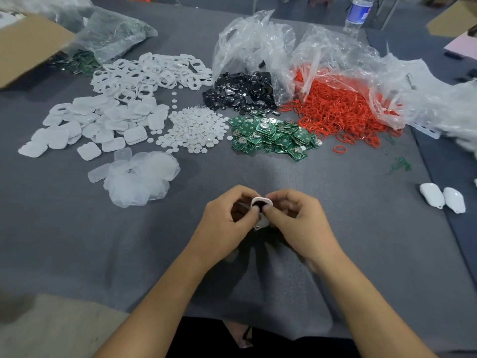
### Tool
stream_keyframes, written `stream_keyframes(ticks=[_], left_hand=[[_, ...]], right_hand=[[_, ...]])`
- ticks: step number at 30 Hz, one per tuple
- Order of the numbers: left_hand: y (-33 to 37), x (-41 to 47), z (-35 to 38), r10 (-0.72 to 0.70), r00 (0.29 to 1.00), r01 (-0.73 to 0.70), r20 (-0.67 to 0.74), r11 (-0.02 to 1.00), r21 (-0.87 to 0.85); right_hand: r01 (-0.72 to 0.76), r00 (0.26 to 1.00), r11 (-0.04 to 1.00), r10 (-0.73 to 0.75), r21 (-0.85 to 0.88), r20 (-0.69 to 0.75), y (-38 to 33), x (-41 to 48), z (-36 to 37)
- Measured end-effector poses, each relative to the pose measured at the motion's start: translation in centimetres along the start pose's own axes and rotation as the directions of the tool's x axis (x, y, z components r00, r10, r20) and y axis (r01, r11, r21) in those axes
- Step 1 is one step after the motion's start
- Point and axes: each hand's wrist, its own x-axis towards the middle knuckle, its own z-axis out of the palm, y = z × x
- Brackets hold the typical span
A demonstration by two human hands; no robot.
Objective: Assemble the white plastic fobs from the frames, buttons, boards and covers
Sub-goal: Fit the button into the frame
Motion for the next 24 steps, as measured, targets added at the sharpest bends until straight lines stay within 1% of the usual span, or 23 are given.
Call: stream_keyframes(ticks=[1, 3, 6, 10, 15, 19, 21, 22, 24], left_hand=[[0.0, 0.0, -0.1, -0.006, 1.0, 0.006, 0.001, 1.0, -0.012], [0.0, 0.0, -0.1, -0.01, 1.0, 0.01, -0.011, 1.0, 0.003], [-0.1, 0.1, 0.3, -0.014, 0.999, 0.018, -0.051, 0.996, 0.083], [-0.1, 0.2, 0.8, 0.051, 0.993, -0.03, -0.102, 0.979, 0.199], [-0.3, 0.3, 0.8, 0.072, 0.99, -0.046, -0.122, 0.977, 0.21], [-0.2, 0.0, 1.4, 0.133, 0.976, -0.08, -0.172, 0.956, 0.283], [-0.1, -0.3, 1.6, 0.136, 0.979, -0.079, -0.152, 0.94, 0.333], [-0.1, -0.4, 1.7, 0.14, 0.983, -0.089, -0.118, 0.928, 0.362], [-0.1, -0.6, 1.6, 0.163, 0.987, -0.144, -0.006, 0.892, 0.428]], right_hand=[[0.001, 1.0, 1.0, 0.0, 0.023, -0.024, 0.0, -0.1, 0.3], [0.013, 0.998, 1.0, -0.012, 0.009, -0.067, 0.2, -0.4, 0.8], [0.006, 0.994, 1.0, -0.005, 0.012, -0.111, 0.5, -0.7, 1.0], [0.007, 0.984, 0.997, -0.021, -0.079, -0.179, 0.6, -0.9, 1.0], [0.023, 0.962, 0.996, -0.044, -0.081, -0.27, 0.8, -1.4, 1.5], [0.051, 0.94, 0.985, -0.103, -0.165, -0.325, 1.4, -2.0, 1.9], [0.057, 0.932, 0.977, -0.126, -0.207, -0.34, 1.7, -2.0, 1.8], [0.055, 0.93, 0.972, -0.134, -0.23, -0.342, 1.7, -1.9, 1.7], [0.049, 0.93, 0.961, -0.143, -0.272, -0.339, 1.7, -1.9, 1.5]])
